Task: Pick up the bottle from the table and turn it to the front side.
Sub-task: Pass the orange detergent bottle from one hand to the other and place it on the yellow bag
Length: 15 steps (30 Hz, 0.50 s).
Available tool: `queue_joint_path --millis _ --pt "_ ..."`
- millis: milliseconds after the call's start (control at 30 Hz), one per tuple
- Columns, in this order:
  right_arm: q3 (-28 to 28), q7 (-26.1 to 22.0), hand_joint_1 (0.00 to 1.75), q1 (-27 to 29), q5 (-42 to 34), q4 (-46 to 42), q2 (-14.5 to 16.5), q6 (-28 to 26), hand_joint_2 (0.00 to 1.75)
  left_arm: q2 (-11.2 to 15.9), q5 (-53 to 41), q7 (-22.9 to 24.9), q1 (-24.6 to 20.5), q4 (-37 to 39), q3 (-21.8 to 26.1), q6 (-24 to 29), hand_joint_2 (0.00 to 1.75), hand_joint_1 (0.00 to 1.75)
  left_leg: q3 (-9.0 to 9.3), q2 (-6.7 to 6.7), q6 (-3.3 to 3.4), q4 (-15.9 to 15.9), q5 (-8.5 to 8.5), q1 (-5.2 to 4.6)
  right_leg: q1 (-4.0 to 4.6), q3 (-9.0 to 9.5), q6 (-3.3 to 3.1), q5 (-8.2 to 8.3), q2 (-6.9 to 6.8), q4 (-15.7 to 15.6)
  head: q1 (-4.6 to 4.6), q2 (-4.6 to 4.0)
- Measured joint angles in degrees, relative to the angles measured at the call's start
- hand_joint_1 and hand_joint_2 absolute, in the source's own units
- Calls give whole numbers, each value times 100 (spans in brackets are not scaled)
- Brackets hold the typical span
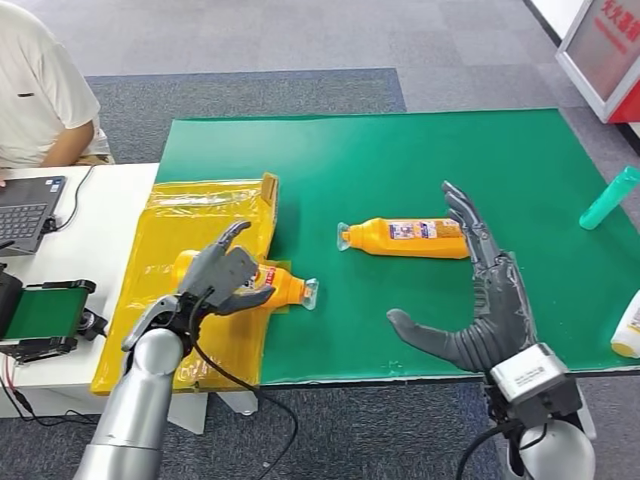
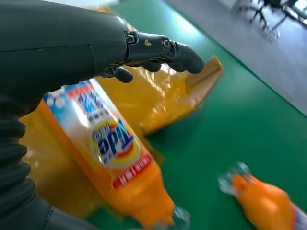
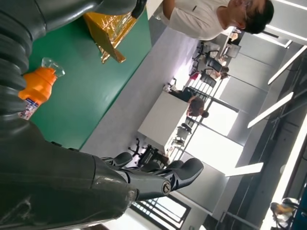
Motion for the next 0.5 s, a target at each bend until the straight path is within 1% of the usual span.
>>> queue_joint_path --millis 67,167,300,433,500 --pt "-84 -32 0 -8 -118 36 -1 15 175 61 868 231 195 -294 13 -303 175 0 0 0 0 0 0 0 1 0 0 0 0 0 0 0" --pt "-210 2 0 -25 -306 135 -3 60 175 270 2158 422 554 -751 10 -390 175 0 0 0 -1 0 0 1 3 -3 -1 -2 0 1 -1 1" --pt "-331 170 0 -50 -557 283 -11 115 175 597 3912 476 1134 -1542 13 -330 175 0 -2 0 -1 0 -1 2 5 -4 -4 -7 0 2 0 1" --pt "-389 294 0 -74 -626 372 -16 126 175 842 4884 355 1583 -2222 19 -166 175 0 -5 0 1 0 -4 2 5 -4 -3 -9 -1 1 0 0" --pt "-393 455 0 -80 -639 426 -20 127 175 946 5281 259 1765 -2484 26 -83 175 0 -4 0 1 0 -5 2 5 -2 -3 -9 -1 1 0 1"
